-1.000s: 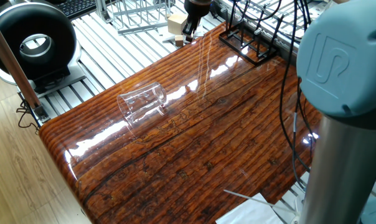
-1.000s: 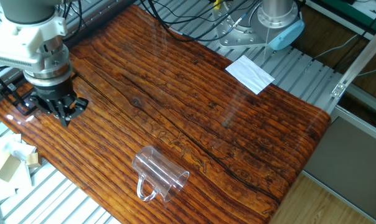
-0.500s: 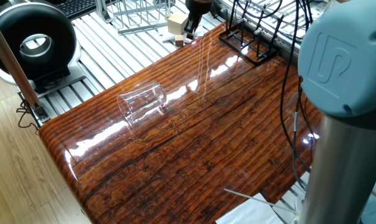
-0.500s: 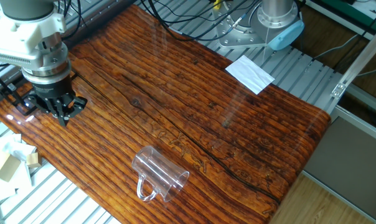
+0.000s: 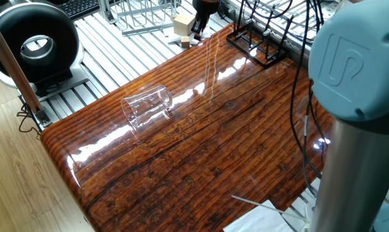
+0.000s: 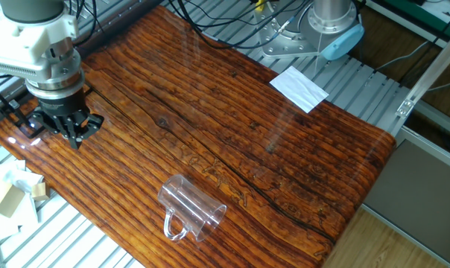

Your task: Take the cup off the cup rack

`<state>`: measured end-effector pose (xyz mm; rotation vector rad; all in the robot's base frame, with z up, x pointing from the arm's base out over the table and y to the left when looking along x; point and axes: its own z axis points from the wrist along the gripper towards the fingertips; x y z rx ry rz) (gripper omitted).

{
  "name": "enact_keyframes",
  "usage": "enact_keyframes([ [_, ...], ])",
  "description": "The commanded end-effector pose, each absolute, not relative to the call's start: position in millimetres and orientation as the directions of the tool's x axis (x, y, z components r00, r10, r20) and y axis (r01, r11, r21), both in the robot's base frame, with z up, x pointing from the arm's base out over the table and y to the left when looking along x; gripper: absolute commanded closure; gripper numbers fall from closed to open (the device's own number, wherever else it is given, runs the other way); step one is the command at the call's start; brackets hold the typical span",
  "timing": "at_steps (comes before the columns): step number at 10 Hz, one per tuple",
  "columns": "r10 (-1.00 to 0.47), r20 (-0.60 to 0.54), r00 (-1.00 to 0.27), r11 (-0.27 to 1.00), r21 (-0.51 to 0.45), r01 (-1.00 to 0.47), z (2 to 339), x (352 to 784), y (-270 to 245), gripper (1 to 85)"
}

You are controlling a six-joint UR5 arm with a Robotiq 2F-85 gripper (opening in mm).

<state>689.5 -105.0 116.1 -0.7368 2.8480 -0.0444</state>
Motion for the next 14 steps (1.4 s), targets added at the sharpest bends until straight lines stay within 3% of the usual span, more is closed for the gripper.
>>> enact_keyframes([
  [1, -0.491, -0.172, -0.854, 0.871, -0.071, -0.486, 117, 686, -110, 77.0],
  [14, -0.525, -0.145, -0.839, 0.851, -0.067, -0.521, 113, 674, -161, 77.3],
])
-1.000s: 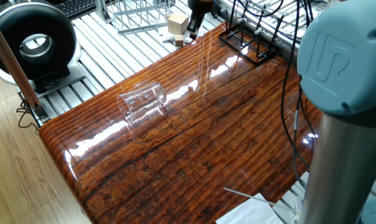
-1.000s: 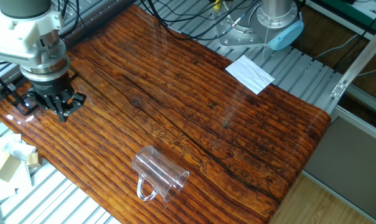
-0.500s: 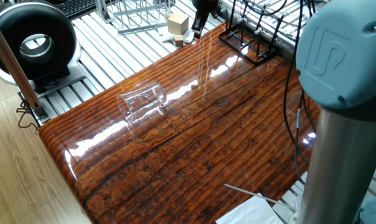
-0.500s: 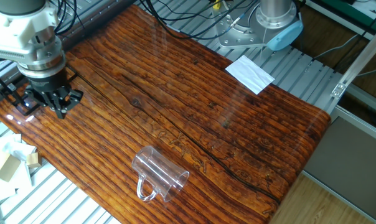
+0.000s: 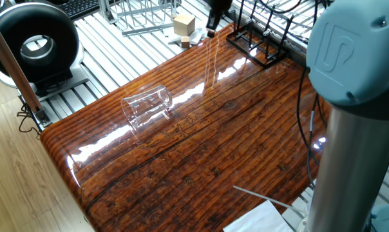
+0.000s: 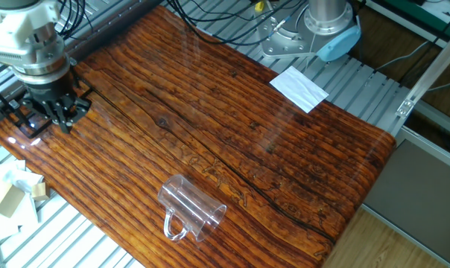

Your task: Take the cup off the cup rack

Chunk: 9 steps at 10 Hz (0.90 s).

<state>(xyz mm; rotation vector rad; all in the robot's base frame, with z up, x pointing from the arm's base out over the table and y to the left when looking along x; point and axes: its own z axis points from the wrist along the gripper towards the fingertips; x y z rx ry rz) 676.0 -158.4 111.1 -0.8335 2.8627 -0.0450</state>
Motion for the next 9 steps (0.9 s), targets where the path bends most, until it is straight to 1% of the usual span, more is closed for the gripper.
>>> enact_keyframes([
  [1, -0.5, -0.15, -0.853, 0.865, -0.033, -0.501, 118, 670, -137, 76.7],
  [2, -0.466, -0.143, -0.873, 0.884, -0.037, -0.465, 125, 666, -108, 76.7],
  [3, -0.4, -0.141, -0.906, 0.916, -0.038, -0.399, 132, 658, -63, 77.0],
  [4, -0.385, -0.142, -0.912, 0.923, -0.044, -0.383, 130, 648, -38, 77.7],
  [5, -0.375, -0.139, -0.917, 0.927, -0.023, -0.375, 122, 635, -22, 78.0],
  [6, -0.386, -0.126, -0.914, 0.923, -0.039, -0.384, 120, 631, -24, 78.3],
  [8, -0.337, -0.139, -0.931, 0.94, -0.001, -0.34, 121, 631, -15, 77.0],
  [9, -0.334, -0.144, -0.932, 0.943, -0.046, -0.331, 121, 636, -26, 77.0],
])
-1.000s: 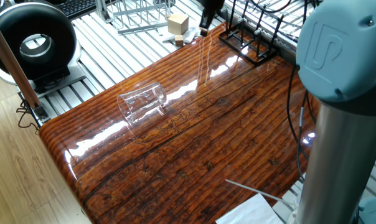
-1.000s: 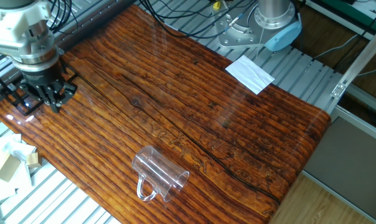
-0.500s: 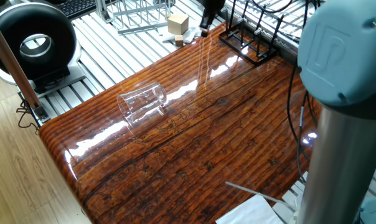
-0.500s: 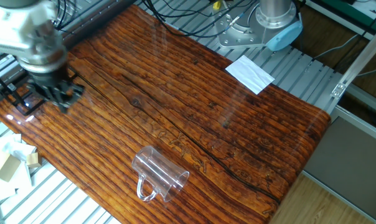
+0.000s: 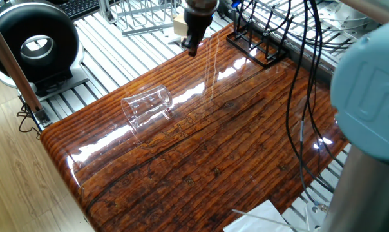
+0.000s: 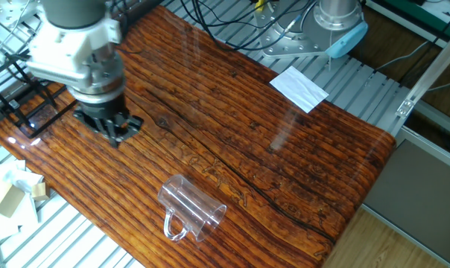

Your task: Take the cup off the cup rack

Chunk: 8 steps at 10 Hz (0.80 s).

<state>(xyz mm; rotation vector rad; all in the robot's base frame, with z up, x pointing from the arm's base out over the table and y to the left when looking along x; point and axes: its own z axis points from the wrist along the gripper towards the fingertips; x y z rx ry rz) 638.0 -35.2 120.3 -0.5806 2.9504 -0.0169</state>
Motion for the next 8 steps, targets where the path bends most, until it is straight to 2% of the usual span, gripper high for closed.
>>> enact_keyframes([
  [1, -0.334, -0.138, -0.932, 0.943, -0.044, -0.331, 121, 635, -26, 77.0],
  [4, -0.318, -0.119, -0.94, 0.948, -0.054, -0.314, 120, 631, -30, 77.3],
  [5, -0.311, -0.117, -0.943, 0.95, -0.041, -0.309, 120, 629, -27, 83.3],
  [6, -0.375, -0.139, -0.917, 0.927, -0.038, -0.373, 121, 634, -22, 84.7],
  [7, -0.421, -0.157, -0.893, 0.905, -0.002, -0.426, 121, 634, -10, 77.3],
  [8, -0.472, -0.171, -0.865, 0.876, 0.017, -0.482, 122, 634, -2, 73.7],
])
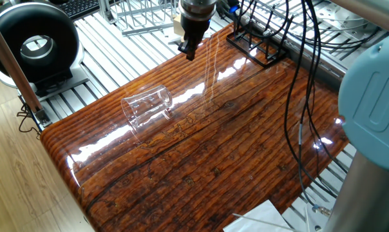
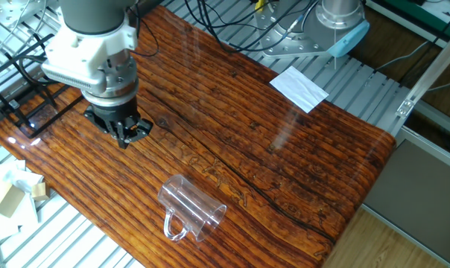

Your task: Take the cup off the cup rack

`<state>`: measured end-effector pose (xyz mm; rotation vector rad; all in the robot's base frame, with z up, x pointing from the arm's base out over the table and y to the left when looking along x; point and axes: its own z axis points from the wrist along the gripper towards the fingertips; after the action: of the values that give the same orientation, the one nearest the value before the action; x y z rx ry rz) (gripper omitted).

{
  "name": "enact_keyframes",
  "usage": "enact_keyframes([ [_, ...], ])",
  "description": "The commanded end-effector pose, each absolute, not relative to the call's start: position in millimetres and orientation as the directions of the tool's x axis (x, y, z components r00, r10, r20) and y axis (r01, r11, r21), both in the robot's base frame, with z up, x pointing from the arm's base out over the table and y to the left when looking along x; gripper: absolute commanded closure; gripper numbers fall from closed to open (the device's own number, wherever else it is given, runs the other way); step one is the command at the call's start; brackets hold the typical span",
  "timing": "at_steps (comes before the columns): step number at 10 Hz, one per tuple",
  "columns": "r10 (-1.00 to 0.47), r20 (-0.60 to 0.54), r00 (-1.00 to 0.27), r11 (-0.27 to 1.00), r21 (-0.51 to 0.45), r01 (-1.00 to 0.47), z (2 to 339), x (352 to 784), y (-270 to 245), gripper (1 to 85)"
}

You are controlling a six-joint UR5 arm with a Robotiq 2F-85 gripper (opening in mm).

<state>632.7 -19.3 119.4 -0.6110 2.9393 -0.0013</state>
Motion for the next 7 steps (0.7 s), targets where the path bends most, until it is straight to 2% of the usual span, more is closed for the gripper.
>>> enact_keyframes([
  [1, -0.469, -0.188, -0.863, 0.874, 0.041, -0.484, 123, 635, 6, 69.0],
  [2, -0.482, -0.194, -0.855, 0.873, -0.024, -0.487, 123, 644, -8, 65.3],
  [7, -0.493, -0.143, -0.858, 0.87, -0.067, -0.488, 121, 638, -24, 63.0],
])
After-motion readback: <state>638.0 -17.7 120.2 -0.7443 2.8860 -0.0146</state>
